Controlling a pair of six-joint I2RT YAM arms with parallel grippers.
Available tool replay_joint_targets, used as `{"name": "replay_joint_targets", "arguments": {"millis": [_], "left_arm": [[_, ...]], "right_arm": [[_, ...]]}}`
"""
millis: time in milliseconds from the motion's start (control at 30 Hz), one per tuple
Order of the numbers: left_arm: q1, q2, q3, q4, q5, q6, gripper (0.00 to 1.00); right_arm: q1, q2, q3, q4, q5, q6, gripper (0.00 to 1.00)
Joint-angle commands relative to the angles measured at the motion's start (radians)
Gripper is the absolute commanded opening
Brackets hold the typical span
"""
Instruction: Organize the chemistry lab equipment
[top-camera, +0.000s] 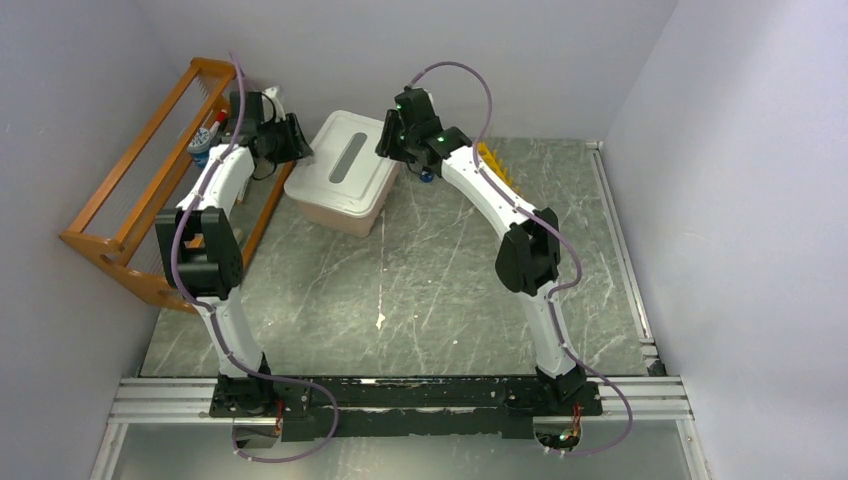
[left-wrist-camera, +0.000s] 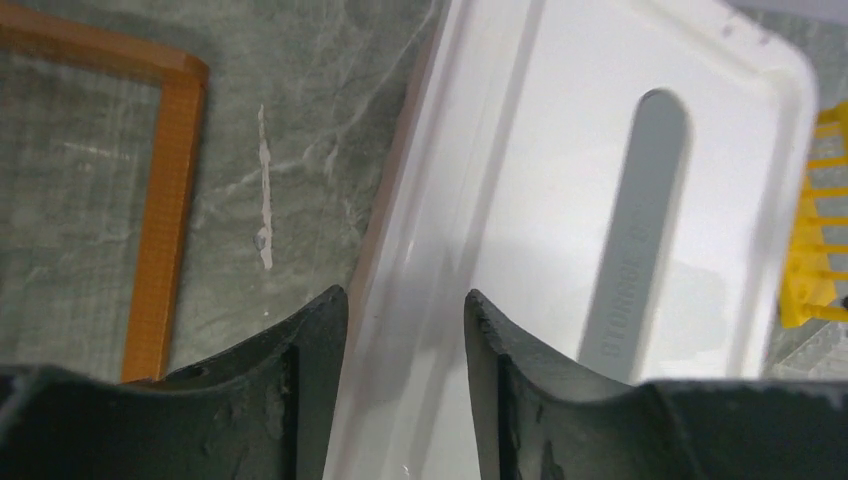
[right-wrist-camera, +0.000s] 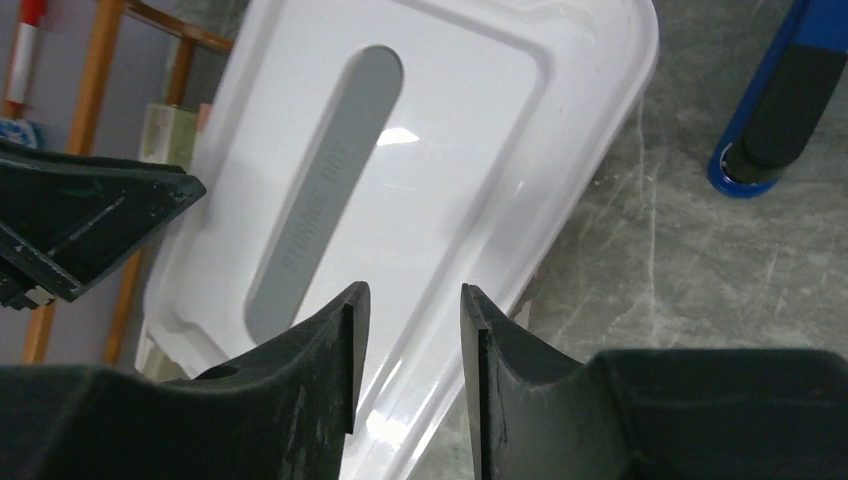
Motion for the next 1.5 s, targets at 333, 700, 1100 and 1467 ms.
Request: {"name": "replay_joint_targets", "arguments": {"millis": [333, 700, 1100, 1467], "left_arm": [[-0.008, -0.495, -0.094, -0.148, 0.036, 0.004, 0.72], [-0.022, -0.968, -0.356, -0.359, -0.033, -0.087, 0.8], [-0.051, -1.178, -0.279, -0.753, -0.169, -0.136, 0.82], [-0.056, -1.369, -0.364, -0.712, -0.202, -0.087, 0.8]], "right_arm": [[-0.004, -0.618, -0.545, -0.004, 0.154, -0.06, 0.82], [-0.003, -1.118, -0.857, -0.302, 0.382, -0.042, 1.0], [-0.004, -1.328, -0.845, -0.694, 0.571, 0.058, 1.0], [-0.006, -1.421, -0.73, -0.803, 0.505, 0.022, 1.0]]}}
